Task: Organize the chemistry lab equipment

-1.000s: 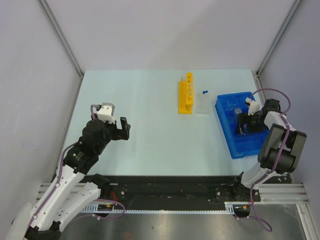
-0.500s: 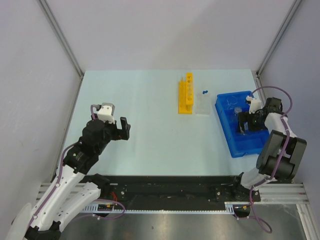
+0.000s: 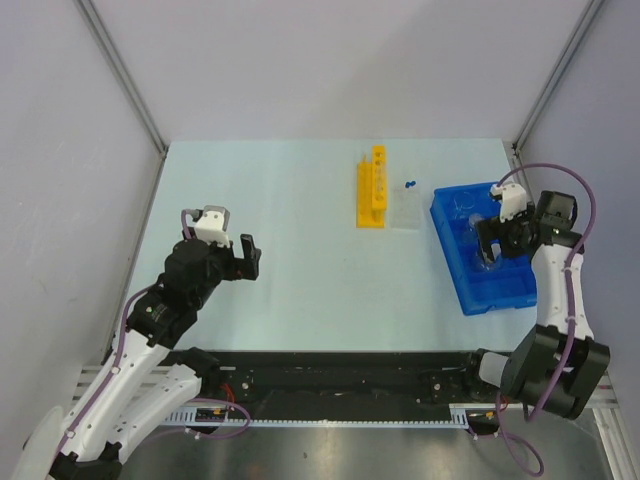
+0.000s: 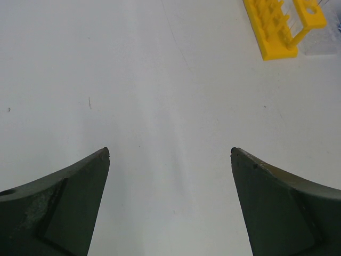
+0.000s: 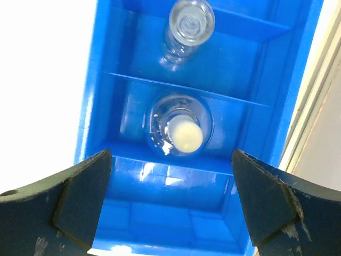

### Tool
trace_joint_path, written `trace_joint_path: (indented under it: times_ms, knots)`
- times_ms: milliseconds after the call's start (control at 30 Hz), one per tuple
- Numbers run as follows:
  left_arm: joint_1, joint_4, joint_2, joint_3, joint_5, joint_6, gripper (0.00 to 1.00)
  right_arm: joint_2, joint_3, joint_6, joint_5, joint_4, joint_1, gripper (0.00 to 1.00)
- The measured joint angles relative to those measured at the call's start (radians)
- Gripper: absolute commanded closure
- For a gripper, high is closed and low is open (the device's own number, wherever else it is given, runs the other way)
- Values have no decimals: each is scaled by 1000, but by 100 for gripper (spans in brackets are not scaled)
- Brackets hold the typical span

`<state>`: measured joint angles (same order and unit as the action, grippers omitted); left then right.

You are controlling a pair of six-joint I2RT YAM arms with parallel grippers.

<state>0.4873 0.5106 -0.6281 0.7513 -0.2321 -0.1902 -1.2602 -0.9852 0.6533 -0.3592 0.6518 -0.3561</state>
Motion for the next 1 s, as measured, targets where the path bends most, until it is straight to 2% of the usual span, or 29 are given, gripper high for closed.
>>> trace_joint_path:
  times_ms: [200, 333, 467, 600, 1000]
  knots:
    - [0, 0, 0, 0, 0, 0, 0, 114, -11, 31, -42, 84, 74, 3]
    - [0, 0, 0, 0, 0, 0, 0, 105, -11, 8, -68, 131, 155, 16]
    - [0, 0, 2, 0, 0, 0, 0, 57, -10, -38, -64, 145, 211, 24]
    - [0, 0, 7, 0, 0, 0, 0, 1, 7, -74, -24, 123, 224, 31]
    - [0, -1, 7, -2, 1, 0, 0, -131, 61, -147, 57, 29, 246, 68]
